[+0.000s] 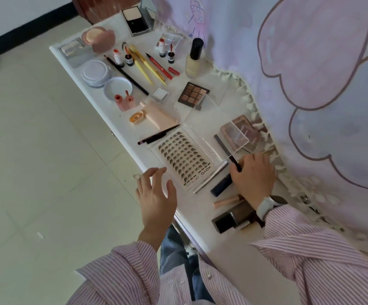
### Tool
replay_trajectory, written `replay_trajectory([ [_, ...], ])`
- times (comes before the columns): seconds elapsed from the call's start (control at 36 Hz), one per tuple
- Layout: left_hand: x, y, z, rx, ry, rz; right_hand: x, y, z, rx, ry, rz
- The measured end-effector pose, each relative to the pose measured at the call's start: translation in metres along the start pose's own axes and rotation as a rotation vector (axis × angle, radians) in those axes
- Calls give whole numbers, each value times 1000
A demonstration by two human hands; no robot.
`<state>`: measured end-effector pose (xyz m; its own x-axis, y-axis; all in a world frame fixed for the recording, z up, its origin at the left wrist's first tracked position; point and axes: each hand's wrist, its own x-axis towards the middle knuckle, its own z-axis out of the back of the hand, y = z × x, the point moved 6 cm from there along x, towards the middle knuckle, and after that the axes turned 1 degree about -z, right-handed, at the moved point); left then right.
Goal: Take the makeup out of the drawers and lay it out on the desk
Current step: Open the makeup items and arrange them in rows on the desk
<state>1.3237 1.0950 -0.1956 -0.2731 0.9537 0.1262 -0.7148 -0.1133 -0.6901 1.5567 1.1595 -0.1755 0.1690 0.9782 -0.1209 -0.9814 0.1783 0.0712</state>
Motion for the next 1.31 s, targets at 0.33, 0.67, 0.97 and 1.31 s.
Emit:
replay_trajectory([
  [0.33,-51,-30,-11,20,35,-47,-7,1,-5,-73,4,83],
  [0.67,-36,-53,-42,367,129,-261,-45,-7,-11,-10,76,446],
  [0.97,-35,-65,-50,333,175,-292,-54,-12,-18,107,99,613],
  [1.31,-69,-57,-56,79,318,-101,-75,-40,-16,213,8,619],
])
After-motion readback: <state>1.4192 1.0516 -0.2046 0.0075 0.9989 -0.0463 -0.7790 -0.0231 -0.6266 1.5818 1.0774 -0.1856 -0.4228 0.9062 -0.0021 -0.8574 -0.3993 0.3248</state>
